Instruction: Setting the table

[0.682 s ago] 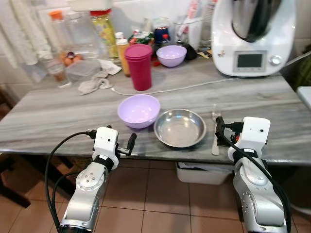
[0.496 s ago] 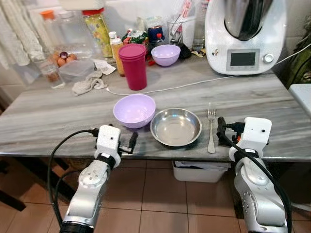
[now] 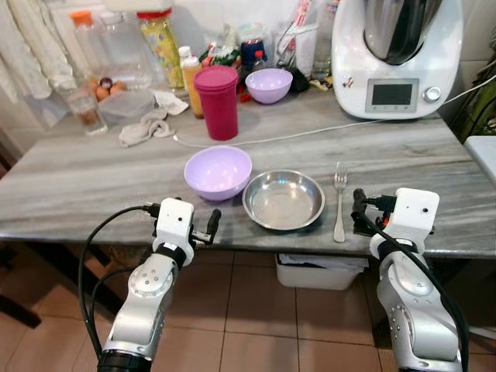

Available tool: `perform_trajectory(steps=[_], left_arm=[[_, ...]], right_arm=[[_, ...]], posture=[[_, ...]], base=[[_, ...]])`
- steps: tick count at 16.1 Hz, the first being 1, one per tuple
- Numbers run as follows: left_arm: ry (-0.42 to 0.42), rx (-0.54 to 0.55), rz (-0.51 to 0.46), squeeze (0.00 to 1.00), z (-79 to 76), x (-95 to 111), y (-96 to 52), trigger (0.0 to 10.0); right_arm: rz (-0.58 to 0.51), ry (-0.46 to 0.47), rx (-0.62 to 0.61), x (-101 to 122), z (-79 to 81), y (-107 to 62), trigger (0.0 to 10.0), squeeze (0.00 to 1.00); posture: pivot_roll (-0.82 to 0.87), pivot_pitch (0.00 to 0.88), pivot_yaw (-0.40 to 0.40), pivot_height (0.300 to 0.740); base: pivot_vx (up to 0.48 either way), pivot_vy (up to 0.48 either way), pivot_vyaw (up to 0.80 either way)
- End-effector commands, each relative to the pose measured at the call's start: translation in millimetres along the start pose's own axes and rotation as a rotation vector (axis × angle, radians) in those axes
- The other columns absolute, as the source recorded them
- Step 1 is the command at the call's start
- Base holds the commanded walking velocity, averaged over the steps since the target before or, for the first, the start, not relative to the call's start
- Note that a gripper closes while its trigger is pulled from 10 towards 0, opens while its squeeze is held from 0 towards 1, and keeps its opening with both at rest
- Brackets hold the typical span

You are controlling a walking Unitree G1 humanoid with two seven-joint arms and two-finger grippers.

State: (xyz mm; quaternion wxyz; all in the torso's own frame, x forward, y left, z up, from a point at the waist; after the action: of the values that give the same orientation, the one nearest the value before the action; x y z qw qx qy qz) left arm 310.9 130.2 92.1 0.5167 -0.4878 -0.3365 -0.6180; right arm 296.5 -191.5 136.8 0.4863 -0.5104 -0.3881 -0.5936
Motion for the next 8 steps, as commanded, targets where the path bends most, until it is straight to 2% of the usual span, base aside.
perform_trajectory(steps=[1, 3, 8], left_arm=[[0.008, 0.004, 0.021, 0.00, 2.8, -4.6, -1.0, 10.0], [0.009, 0.007, 0.024, 0.00, 3.2, -4.9, -0.9, 10.0], [0.008, 0.008, 0.025, 0.00, 4.5, -5.6, -0.3, 10.0]], right_arm=[[-0.002, -0.018, -0.011, 0.5, 1.3, 2.3, 10.0, 0.00], [-0.004, 0.004, -0.008, 0.4, 0.9, 3.8, 10.0, 0.00], [-0.011, -0.018, -0.008, -1.1, 1.7, 3.1, 10.0, 0.00]], posture=[[-0.29, 0.000, 0.092, 0.740], [-0.29, 0.000, 0.093, 0.740], [-0.29, 0.000, 0.094, 0.740]], base=[[-0.262, 0.000, 0.00], [-0.296, 0.000, 0.00], [-0.329, 0.000, 0.00]])
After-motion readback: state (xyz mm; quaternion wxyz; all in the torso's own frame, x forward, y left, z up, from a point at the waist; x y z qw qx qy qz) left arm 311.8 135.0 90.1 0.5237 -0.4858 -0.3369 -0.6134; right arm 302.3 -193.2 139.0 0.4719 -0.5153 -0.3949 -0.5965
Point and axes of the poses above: a point about 5 cm out from each wrist's last joint towards the gripper, its own y axis pointing out of the wrist towards the gripper, its own x axis along the axis of the wrist's last joint, z = x × y, the point moved 2 cm from there along y, pointing out of the wrist towards the gripper, and after that the axes turned 12 degrees about y, right-handed, at the moved point
